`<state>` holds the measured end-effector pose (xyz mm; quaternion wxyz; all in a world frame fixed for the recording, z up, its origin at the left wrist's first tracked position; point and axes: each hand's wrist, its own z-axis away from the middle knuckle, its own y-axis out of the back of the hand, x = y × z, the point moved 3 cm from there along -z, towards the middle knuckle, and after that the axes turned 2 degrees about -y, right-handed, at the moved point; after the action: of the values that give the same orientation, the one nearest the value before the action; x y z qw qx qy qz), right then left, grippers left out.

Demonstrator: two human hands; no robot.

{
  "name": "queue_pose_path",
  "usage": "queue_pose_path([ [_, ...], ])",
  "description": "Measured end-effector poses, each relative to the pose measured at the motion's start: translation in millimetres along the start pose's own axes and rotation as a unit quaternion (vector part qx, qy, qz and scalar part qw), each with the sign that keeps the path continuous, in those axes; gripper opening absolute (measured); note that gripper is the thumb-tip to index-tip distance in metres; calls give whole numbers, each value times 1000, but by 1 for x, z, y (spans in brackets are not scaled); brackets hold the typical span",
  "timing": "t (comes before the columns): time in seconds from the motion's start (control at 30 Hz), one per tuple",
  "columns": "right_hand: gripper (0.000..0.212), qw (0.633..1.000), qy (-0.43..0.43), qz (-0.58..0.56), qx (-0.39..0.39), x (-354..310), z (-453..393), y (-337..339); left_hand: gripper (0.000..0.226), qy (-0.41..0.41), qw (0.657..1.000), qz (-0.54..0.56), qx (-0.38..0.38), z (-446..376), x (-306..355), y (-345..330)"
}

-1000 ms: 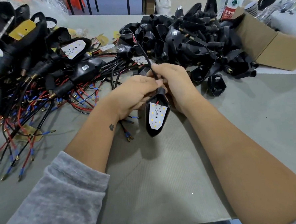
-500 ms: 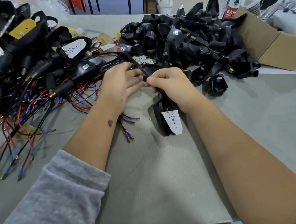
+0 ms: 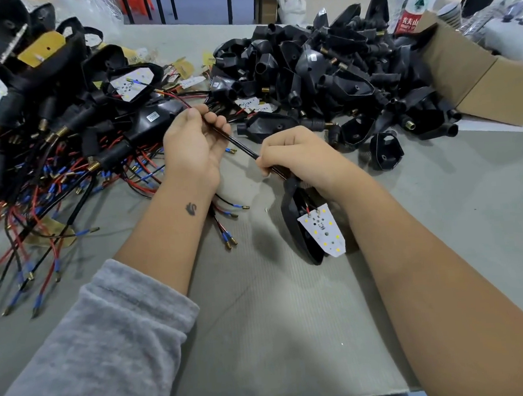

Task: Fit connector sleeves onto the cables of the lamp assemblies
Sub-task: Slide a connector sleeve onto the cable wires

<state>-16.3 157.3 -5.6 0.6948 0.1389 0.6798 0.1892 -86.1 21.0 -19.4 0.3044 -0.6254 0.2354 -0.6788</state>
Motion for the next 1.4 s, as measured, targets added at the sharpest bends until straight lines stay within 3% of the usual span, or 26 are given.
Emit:
queue_pose_path([
  [0.13,27,998,17,-40,51,0,0,1,31,-29,997,-72,-9,-4,5,1],
  [0.2,25,989,26,-32,140,3,-4,5,31,-49,990,-129,-18,-5,7,2],
  [0.3,18,949,-11,90,303,11,-7,16,30,-59,973,-221,-31,-2,6,2],
  [0.4,15,906,-40,161,388,17,-4,29,33,-58,950,-301,-61,0,2,0],
  [0.57,36,883,-129,304,334,28,-7,30,35,-108,890,-425,-126,7,-11,-7],
  [0.77,19,872,-127,336,333,29,-8,31,34,-131,845,-498,-142,14,-18,-9],
  [1.0,18,902,-98,240,345,26,-10,31,23,-142,845,-488,-169,18,-17,-13],
  [1.1,22,915,-73,234,322,25,-12,26,26,-109,865,-463,-158,19,-19,-13],
  [1.2,11,926,-44,215,306,24,-13,21,29,-98,880,-434,-166,21,-20,-14],
  [1.4,27,945,-5,177,274,20,-14,16,28,-99,880,-437,-155,20,-18,-12],
])
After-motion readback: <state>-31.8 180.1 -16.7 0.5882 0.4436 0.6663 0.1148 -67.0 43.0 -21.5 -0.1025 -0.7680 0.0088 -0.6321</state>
